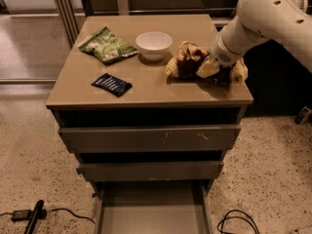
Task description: Place brown chip bag into bottom drawer
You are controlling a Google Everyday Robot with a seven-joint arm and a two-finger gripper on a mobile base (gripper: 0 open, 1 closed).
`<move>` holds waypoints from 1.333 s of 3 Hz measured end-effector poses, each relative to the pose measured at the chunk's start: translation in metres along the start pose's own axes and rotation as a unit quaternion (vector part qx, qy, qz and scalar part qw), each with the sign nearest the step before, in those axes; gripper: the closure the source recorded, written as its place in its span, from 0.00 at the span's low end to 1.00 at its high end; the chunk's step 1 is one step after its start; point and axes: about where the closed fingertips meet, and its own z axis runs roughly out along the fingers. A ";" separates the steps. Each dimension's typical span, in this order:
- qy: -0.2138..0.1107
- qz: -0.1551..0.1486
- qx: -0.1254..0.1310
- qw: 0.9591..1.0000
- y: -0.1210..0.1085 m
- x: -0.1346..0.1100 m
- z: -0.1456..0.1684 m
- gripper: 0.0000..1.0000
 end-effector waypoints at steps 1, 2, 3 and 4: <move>0.000 0.000 0.000 1.000 0.000 0.000 0.000 1.00; -0.001 -0.002 0.011 1.000 -0.003 -0.003 -0.018 1.00; -0.022 -0.006 0.032 0.999 -0.006 -0.010 -0.052 1.00; -0.048 -0.015 0.052 0.997 -0.002 -0.016 -0.089 1.00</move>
Offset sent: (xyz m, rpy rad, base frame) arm -0.0074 -0.0094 0.0312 -0.0165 -0.0357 -0.0178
